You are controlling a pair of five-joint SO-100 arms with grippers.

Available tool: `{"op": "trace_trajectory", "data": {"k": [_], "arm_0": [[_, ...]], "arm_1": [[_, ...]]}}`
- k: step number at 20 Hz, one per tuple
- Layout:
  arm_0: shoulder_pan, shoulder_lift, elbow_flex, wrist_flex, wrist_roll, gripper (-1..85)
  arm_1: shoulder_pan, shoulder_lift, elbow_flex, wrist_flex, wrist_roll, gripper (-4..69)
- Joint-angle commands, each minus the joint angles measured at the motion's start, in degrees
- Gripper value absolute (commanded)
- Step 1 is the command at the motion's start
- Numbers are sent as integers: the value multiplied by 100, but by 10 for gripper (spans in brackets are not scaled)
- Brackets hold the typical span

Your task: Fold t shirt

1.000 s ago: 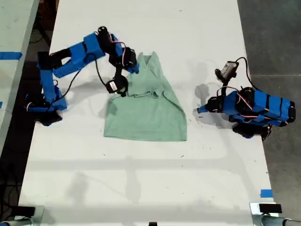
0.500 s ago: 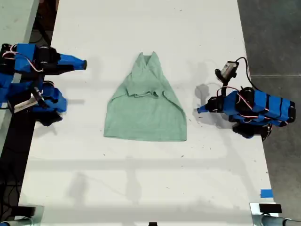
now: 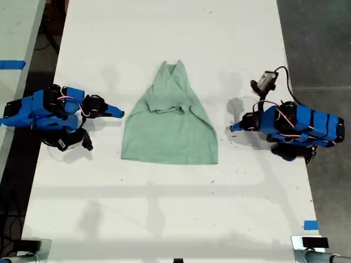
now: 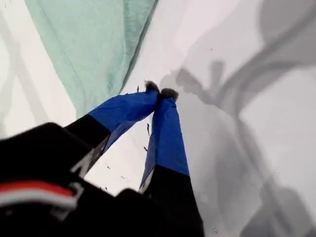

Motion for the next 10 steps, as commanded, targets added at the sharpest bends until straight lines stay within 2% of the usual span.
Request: {"op": "trace_trajectory", "data": {"k": [1, 7, 10], "arm_0": [[-158, 53, 35, 62, -79, 0], [-158, 53, 44, 114, -105, 0], [-149, 53, 53, 123, -123, 0]], "arm_1": [[44, 62, 264, -167, -114, 11], [-88, 62, 229, 44, 369, 11], [-88, 62, 229, 26, 229, 11]]}}
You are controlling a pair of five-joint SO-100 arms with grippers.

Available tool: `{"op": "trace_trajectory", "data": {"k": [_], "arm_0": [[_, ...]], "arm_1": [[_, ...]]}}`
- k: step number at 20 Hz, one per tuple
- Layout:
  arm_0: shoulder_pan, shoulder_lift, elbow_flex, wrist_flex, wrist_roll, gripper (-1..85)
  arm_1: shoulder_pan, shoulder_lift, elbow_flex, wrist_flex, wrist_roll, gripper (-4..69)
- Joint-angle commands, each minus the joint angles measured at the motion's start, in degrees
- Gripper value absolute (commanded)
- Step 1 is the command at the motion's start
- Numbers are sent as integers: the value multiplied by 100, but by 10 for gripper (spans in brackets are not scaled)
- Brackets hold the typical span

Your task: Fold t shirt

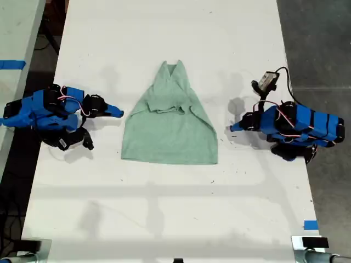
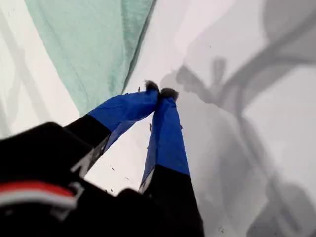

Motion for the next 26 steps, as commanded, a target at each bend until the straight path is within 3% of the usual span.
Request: {"op": "trace_trajectory", "data": {"k": [1, 26], "arm_0": [[-70, 44, 53, 18, -123, 0], [-105, 44, 62, 35, -193, 0]], "arm_1": [[-105, 62, 220, 18, -62, 11], [-132, 62, 220, 26, 18, 11]]}}
